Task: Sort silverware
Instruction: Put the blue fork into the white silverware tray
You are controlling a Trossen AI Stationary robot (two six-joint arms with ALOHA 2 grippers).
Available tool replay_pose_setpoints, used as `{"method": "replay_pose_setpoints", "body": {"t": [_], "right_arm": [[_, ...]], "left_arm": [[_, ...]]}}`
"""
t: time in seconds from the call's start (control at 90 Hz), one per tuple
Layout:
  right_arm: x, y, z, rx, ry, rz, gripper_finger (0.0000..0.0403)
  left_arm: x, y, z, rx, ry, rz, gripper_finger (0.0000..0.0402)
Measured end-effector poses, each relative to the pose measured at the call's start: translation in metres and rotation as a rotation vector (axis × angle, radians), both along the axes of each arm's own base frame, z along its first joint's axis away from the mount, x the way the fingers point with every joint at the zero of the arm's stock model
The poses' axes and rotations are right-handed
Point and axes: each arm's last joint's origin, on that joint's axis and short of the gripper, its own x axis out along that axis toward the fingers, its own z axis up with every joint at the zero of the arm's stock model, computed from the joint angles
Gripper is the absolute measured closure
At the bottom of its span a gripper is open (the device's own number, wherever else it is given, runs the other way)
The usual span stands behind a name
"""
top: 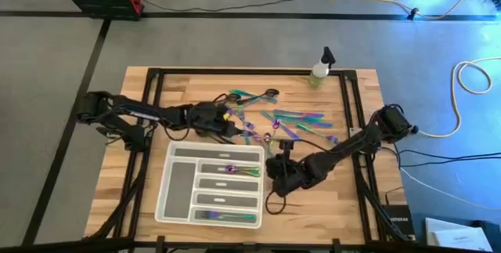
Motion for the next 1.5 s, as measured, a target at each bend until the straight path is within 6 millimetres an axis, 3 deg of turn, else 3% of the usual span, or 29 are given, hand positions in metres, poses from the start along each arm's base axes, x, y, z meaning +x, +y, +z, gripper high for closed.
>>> {"method": "replay_pose_setpoints", "body": {"t": [0.167, 0.311, 0.533, 0.689, 1.133, 1.311, 1.5], "right_arm": [[-0.018, 0.008, -0.003, -0.050, 0.081, -0.010, 0.0398], [-0.026, 0.012, -0.005, -0.033, 0.126, -0.018, 0.0398], [-0.035, 0.026, -0.005, 0.001, 0.149, 0.024, 0.0398], [-0.037, 0.025, -0.006, -0.009, 0.162, 0.026, 0.0398], [-0.037, 0.022, -0.005, -0.058, 0.138, 0.002, 0.0398], [-0.036, 0.021, -0.003, -0.114, 0.086, -0.030, 0.0398], [-0.036, 0.020, -0.002, -0.151, 0.064, -0.036, 0.0398]], "left_arm": [[-0.013, 0.000, 0.019, -0.037, -0.019, -0.007, 0.0401], [-0.042, -0.013, 0.043, -0.048, 0.011, 0.032, 0.0401], [-0.098, -0.049, 0.072, -0.032, 0.039, 0.156, 0.0401], [-0.117, -0.083, 0.074, -0.072, 0.018, 0.200, 0.0401], [-0.111, -0.196, 0.035, -0.222, -0.038, 0.200, 0.0401], [-0.106, -0.225, 0.024, -0.256, -0.021, 0.231, 0.0401], [-0.086, -0.259, 0.028, -0.267, -0.013, 0.223, 0.0401]]}}
